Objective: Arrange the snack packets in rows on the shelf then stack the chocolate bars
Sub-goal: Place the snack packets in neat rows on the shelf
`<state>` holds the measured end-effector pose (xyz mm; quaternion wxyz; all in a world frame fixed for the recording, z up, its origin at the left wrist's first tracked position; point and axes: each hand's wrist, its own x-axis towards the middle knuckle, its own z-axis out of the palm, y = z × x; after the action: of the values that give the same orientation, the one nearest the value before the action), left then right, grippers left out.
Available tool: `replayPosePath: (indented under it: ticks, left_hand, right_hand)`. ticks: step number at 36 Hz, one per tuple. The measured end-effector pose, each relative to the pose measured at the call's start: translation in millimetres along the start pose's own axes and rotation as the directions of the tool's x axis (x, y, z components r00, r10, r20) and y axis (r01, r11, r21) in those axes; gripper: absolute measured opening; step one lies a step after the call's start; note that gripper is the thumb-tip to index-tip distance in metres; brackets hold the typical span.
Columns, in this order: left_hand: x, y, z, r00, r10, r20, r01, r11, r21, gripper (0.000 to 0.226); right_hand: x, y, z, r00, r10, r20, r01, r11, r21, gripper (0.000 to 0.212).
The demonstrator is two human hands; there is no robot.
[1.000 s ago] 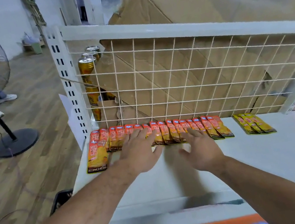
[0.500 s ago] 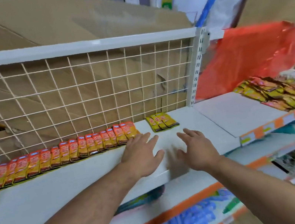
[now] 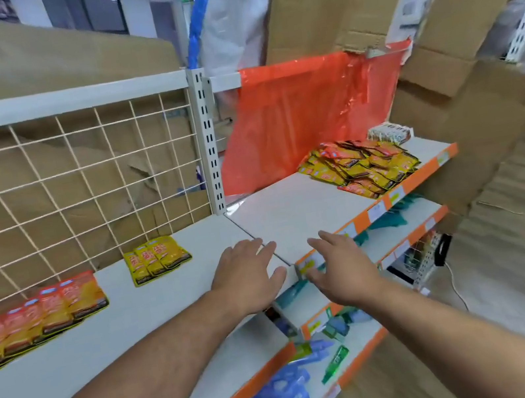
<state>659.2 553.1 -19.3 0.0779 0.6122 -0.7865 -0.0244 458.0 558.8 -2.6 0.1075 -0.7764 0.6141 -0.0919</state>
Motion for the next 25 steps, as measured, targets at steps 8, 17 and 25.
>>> replayPosePath:
  ticks: [8,17,25]
  left_hand:
    - [101,38,33,0.994,0.103,0.046,-0.103,0.995,0.014,0.077]
    - [234,72,50,0.984,0.176,0.017,-0.176,0.984,-0.008,0.092]
    - [329,93,49,0.981,0.194,-0.021,-0.195,0.979,-0.054,0.083]
  right_hand:
    - [44,76,-10,0.994,0.108,-0.009,-0.107,0.994,0.022,0.066]
    - [132,159,-35,0.98,0.195,-0.033,-0.194,0.981,0.019,0.062]
    - [201,213,-66,0.975,0.214,-0.064,-0.213,0.977,0.016,0.063]
